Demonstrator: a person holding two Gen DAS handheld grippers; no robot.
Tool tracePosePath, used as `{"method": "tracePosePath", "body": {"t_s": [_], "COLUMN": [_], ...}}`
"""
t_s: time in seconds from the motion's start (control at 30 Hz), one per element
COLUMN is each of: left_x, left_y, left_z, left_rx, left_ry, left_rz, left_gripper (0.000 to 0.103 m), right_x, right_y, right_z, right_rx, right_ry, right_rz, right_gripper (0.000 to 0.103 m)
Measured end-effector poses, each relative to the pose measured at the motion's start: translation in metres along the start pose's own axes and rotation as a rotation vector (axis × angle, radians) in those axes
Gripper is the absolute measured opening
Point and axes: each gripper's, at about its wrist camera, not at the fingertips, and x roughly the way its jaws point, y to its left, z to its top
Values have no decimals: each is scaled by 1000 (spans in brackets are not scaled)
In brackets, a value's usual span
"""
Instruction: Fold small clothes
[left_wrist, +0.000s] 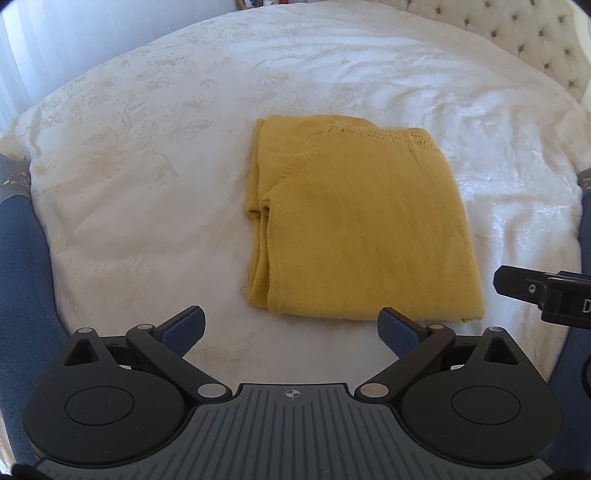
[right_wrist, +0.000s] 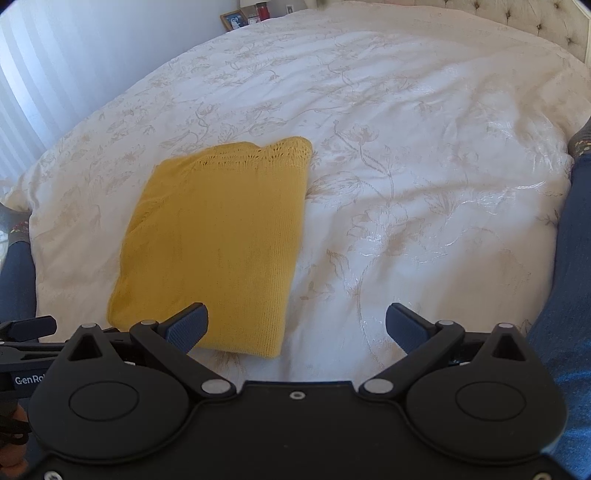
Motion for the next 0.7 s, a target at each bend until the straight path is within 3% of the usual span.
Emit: {"method": "tracePosePath", "body": {"t_s": [0.7], "left_x": [7], "left_y": [-1], "left_z": [0], "left_rx": [-10], "left_ry": [29], "left_rz": [-32], "left_gripper": [101], "right_x": [7], "right_y": [4], "right_z": [0], "right_rx": [15], "right_ry": [31], "right_rz": [9], "right_gripper": [102]}}
